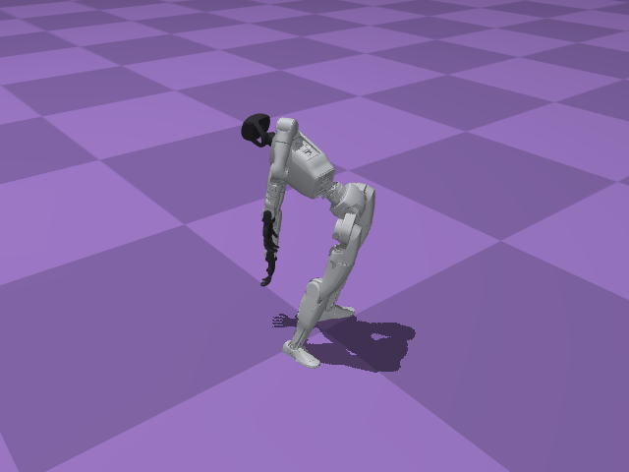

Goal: Upper body actions

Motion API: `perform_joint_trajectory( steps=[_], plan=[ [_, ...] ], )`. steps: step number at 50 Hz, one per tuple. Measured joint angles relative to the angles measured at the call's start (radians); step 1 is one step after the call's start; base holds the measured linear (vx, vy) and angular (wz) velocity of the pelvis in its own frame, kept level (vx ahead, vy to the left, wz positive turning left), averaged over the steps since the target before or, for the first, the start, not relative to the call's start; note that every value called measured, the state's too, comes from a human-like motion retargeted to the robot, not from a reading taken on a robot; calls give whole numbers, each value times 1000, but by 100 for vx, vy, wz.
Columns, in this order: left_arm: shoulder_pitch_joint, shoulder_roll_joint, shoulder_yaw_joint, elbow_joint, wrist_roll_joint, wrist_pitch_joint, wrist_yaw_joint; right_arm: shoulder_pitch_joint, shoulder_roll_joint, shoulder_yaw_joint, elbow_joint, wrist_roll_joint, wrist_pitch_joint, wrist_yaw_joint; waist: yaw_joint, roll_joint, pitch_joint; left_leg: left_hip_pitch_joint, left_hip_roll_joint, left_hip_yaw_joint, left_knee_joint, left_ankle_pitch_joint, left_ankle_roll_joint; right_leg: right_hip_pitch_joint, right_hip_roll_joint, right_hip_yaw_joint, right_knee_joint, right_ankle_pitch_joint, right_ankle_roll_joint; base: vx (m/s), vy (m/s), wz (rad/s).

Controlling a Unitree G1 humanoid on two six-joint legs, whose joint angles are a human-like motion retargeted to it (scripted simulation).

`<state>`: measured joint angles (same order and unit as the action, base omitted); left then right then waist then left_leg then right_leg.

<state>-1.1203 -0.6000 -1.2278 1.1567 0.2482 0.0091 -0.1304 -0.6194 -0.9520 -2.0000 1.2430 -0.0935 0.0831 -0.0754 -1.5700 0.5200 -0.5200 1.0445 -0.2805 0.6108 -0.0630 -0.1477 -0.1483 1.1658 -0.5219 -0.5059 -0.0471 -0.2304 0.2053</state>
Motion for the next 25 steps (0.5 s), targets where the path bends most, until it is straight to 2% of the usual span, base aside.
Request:
perform_joint_trajectory(
  steps=[3, 8, 10, 15, 19, 23, 25],
  plan=[
    [-70, 0, 26, 16, 4, 14, 8, -19, -22, 0, -24, -5, -11, -12, 0, 0, 0, 44, 24, 55, 9, -29, 1, 2, 48, 104, -40, 33, -27, 30, 10, -142],
    [-288, 0, 110, 69, 23, 49, 19, -129, -147, 0, -76, -62, -20, -18, 0, 0, 0, 139, 42, 126, 7, -45, 6, -2, 110, 285, -40, 70, -86, 25, -7, -154],
    [-313, 0, 114, 66, 26, 47, 19, -131, -143, 0, -87, -68, -23, -18, 0, 0, 0, 163, 67, 187, 16, -70, -2, -25, 155, 361, -40, 90, -103, 24, -7, -117],
    [-475, 0, 186, 17, 12, 28, 9, -245, -242, 0, -111, -100, -18, -17, 0, 0, 0, 253, 109, 362, 21, -66, -33, -51, 241, 504, -37, 160, -151, 18, -27, -142],
    [-579, 0, 239, -46, 1, 3, -6, -305, -277, 0, -105, -110, -6, -22, 0, 0, 0, 307, 148, 503, 28, -71, -57, -77, 322, 579, -38, 218, -171, 8, -31, -123],
    [-607, 0, 259, -89, -1, -15, -3, -303, -254, 0, -107, -107, -5, -25, 0, 0, 0, 323, 191, 672, 56, -82, -90, -139, 409, 667, -40, 274, -180, 5, -27, -130],
    [-715, 0, 345, -136, -5, -20, 5, -362, -288, 0, -61, -95, 20, -35, 0, 0, 0, 351, 174, 708, 36, -50, -96, -137, 417, 692, -37, 291, -182, 6, -33, -163]
  ],
)
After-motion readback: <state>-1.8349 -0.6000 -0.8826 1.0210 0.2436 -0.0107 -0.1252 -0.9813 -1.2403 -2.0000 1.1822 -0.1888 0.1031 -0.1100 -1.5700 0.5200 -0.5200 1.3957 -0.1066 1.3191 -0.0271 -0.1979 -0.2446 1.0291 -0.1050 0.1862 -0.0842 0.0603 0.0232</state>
